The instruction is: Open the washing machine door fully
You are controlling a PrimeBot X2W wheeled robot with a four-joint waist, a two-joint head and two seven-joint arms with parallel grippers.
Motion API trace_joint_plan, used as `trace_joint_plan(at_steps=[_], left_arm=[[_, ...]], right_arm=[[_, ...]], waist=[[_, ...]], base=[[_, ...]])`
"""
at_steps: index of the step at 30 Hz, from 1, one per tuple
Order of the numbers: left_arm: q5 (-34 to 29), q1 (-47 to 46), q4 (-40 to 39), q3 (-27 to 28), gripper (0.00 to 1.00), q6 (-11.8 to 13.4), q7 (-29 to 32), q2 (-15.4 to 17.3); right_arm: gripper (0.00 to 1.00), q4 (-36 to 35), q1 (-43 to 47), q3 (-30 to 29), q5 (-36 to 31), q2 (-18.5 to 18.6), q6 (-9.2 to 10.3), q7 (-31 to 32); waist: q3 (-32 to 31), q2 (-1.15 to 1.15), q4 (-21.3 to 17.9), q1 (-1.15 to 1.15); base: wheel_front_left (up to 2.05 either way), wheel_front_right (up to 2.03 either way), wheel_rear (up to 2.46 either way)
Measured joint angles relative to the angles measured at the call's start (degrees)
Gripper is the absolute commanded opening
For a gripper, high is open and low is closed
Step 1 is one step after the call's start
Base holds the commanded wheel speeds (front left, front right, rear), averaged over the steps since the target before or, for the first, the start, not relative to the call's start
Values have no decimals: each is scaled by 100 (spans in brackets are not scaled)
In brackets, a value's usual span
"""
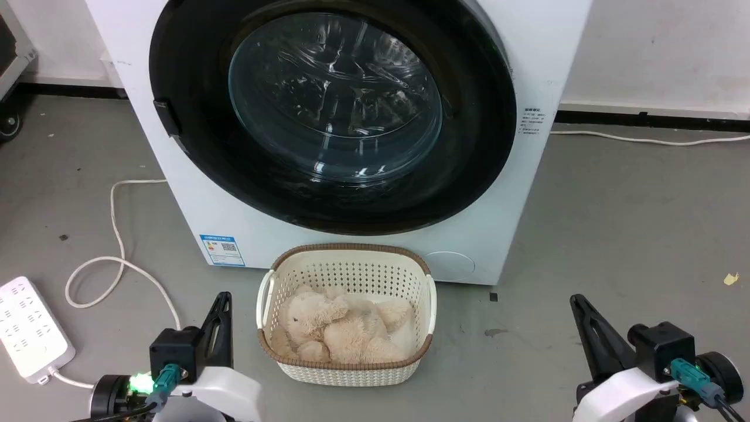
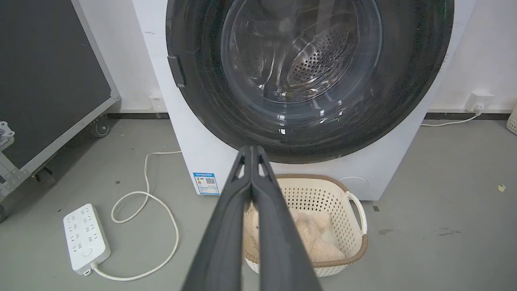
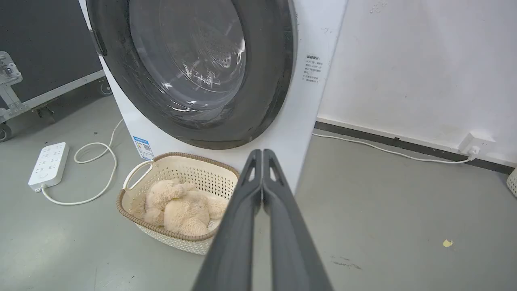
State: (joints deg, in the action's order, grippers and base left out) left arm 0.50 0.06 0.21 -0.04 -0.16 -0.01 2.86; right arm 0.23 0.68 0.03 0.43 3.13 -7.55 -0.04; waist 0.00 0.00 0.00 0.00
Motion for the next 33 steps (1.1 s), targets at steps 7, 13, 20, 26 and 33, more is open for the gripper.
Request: trace_joint_plan(at_steps=[7, 13, 20, 26, 33], left_arm=[[0, 0, 0, 0, 0, 0, 0, 0], [0, 0, 0, 0, 0, 0, 0, 0], [0, 0, 0, 0, 0, 0, 0, 0], [0, 0, 0, 0, 0, 0, 0, 0], [0, 0, 0, 0, 0, 0, 0, 0]], right_arm=[[0, 0, 0, 0, 0, 0, 0, 0], [0, 0, 0, 0, 0, 0, 0, 0], [0, 0, 0, 0, 0, 0, 0, 0], [0, 0, 0, 1, 0, 0, 0, 0], [0, 0, 0, 1, 0, 0, 0, 0]], waist=[[0, 0, 0, 0], [0, 0, 0, 0], [0, 0, 0, 0], [0, 0, 0, 0], [0, 0, 0, 0]], base=[[0, 0, 0], [0, 0, 0], [0, 0, 0], [0, 0, 0], [0, 0, 0]])
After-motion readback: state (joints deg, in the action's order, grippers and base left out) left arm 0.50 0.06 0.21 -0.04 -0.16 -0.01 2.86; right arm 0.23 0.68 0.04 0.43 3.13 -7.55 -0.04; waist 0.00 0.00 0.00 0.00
